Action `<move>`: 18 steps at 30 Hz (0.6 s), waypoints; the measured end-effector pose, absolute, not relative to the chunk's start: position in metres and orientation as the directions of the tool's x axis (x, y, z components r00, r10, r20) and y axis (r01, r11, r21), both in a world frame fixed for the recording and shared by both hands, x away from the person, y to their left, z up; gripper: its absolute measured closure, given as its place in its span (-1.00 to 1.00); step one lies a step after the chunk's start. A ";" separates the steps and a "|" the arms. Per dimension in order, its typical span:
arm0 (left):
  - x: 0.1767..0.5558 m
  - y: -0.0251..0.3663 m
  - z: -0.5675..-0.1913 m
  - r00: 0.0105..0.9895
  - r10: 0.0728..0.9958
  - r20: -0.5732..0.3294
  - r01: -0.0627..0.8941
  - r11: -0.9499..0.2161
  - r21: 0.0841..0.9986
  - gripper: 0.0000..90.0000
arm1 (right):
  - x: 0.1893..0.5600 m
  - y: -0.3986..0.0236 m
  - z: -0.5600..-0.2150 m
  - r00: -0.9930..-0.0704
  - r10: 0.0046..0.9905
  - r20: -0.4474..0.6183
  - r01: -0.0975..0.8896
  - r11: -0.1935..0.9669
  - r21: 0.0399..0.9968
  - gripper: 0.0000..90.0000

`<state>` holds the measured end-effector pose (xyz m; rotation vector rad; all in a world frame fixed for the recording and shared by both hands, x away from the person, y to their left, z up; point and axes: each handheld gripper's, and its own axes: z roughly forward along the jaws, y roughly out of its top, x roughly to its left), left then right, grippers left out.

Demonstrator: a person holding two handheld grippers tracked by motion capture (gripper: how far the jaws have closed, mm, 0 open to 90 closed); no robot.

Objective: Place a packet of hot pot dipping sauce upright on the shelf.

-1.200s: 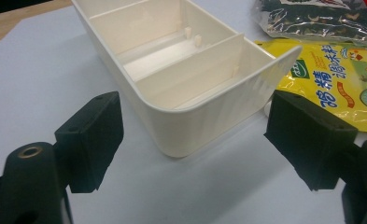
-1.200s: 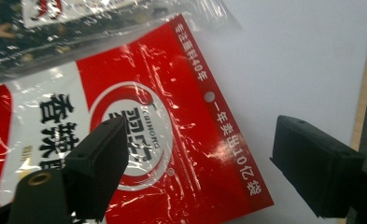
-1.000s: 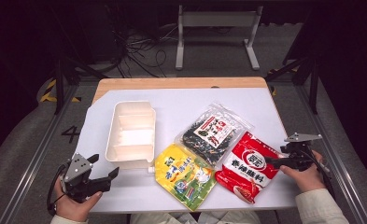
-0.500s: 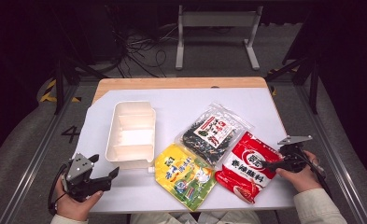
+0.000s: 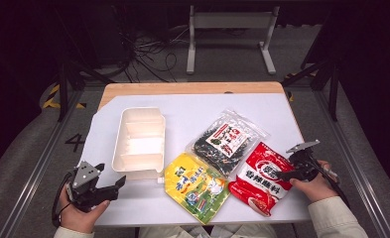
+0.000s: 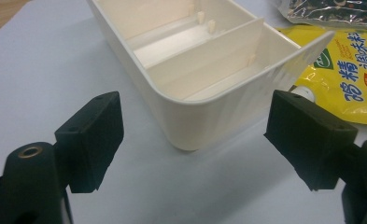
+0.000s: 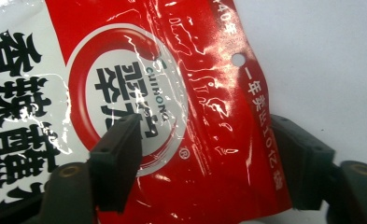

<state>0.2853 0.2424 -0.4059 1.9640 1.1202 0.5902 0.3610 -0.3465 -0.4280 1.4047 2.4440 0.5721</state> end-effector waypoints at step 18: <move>0.284 0.248 -0.393 0.496 0.868 -0.012 0.471 -0.257 0.844 -0.54 | 0.352 -0.346 -0.422 -0.533 0.844 0.061 0.747 0.436 0.502 0.95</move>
